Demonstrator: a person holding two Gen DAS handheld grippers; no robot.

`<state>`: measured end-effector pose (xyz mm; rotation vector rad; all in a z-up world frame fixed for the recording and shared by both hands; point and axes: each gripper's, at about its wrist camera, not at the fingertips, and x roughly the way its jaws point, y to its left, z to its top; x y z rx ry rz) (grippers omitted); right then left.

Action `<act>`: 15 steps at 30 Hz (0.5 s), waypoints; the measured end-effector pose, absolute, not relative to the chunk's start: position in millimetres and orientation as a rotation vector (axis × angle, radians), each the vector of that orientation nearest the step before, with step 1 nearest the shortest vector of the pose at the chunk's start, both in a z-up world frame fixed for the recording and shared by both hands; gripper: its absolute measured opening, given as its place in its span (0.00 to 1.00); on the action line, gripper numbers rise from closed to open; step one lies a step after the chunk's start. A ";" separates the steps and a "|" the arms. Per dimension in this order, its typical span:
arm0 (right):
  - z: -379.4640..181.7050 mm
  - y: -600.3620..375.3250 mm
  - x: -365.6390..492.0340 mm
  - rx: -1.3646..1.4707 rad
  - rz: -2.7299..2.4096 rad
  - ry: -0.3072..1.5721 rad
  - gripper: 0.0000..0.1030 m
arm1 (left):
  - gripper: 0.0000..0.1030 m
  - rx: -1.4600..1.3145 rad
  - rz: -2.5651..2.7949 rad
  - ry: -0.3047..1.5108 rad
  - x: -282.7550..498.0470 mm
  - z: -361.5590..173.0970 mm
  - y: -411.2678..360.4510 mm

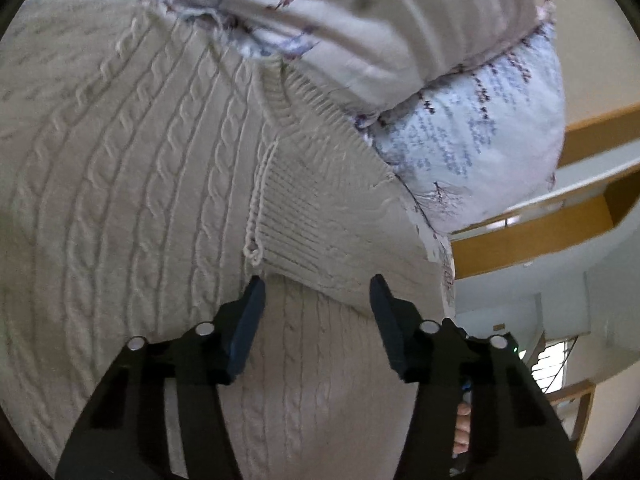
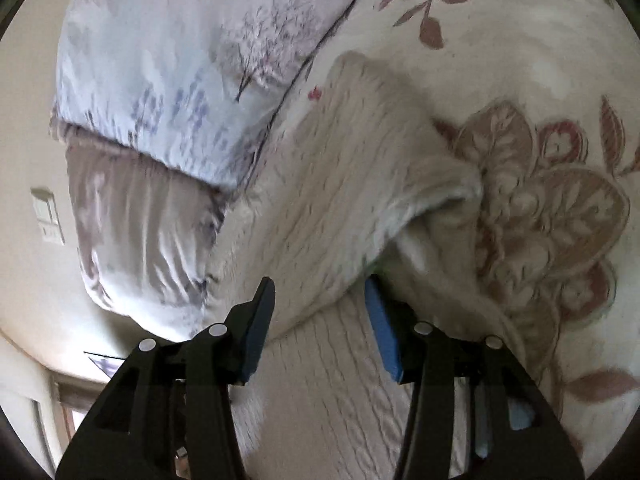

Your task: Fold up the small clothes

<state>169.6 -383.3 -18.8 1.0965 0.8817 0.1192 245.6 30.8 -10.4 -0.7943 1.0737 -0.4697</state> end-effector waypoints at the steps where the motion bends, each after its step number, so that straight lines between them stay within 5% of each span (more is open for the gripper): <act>1: -17.8 -389.6 169.0 1.097 0.113 0.870 0.48 | 0.45 -0.797 -0.462 1.077 248.0 -11.2 29.2; 8: -7.5 -417.8 160.1 1.058 -0.005 0.758 0.45 | 0.08 -0.817 -0.381 1.061 272.8 -14.8 30.3; 15: -12.9 -419.7 159.7 1.037 -0.027 0.764 0.30 | 0.07 -0.733 -0.361 0.965 277.7 11.8 52.9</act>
